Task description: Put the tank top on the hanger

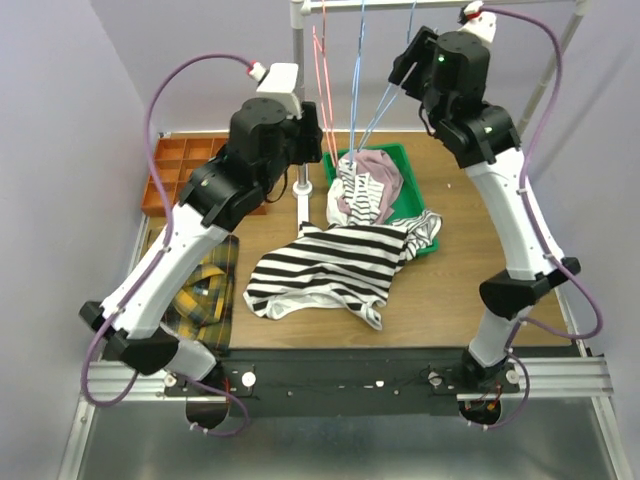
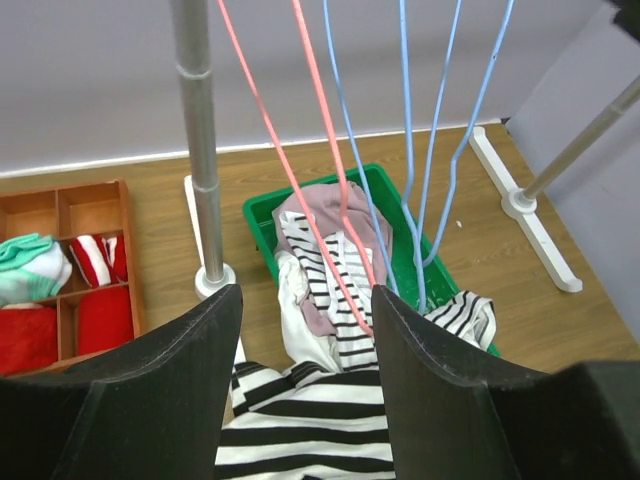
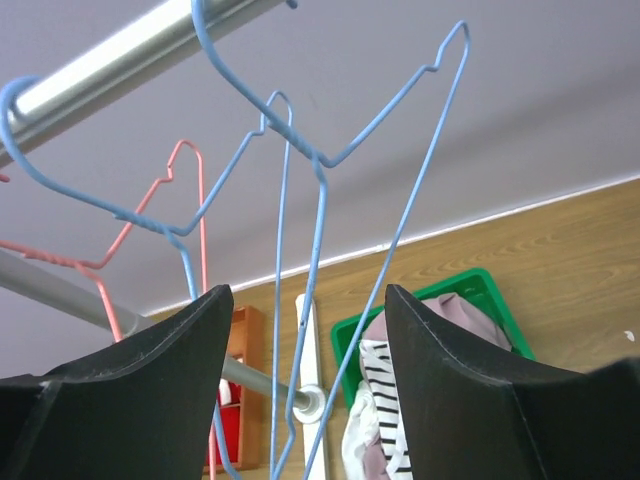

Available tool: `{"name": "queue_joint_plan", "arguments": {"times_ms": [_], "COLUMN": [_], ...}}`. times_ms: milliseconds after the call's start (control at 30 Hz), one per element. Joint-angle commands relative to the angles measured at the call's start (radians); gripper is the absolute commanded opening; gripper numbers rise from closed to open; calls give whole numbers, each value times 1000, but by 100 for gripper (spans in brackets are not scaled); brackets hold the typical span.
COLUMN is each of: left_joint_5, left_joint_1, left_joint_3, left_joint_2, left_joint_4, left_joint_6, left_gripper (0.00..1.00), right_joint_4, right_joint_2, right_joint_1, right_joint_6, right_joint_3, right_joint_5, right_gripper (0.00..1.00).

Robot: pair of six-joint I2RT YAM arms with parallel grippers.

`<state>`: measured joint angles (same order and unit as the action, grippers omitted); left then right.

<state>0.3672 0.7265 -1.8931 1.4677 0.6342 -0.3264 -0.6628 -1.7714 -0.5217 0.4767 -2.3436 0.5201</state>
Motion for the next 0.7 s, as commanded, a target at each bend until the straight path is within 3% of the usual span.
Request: {"name": "queue_joint_plan", "arguments": {"times_ms": [0,233,400,667], "left_joint_5": [13,-1,-13,-28], "left_joint_1": [-18,-33,-39,-50], "left_joint_3": [72,163,216,276], "left_joint_2": [-101,-176,-199,-237], "left_joint_4": [-25,-48,-60,-84], "left_joint_6": [-25,-45,-56,-72], "left_gripper": [63,64,64,64], "right_joint_4": [-54,-58,-14,6], "right_joint_2": [-97,-154,-68,62], "right_joint_1": [6,8,8,8], "right_joint_6": [-32,-38,-55,-104], "right_joint_3": [-80,-79,84,216], "right_joint_5": [-20,-17,11,83], "right_gripper": [71,70,65,45]}}
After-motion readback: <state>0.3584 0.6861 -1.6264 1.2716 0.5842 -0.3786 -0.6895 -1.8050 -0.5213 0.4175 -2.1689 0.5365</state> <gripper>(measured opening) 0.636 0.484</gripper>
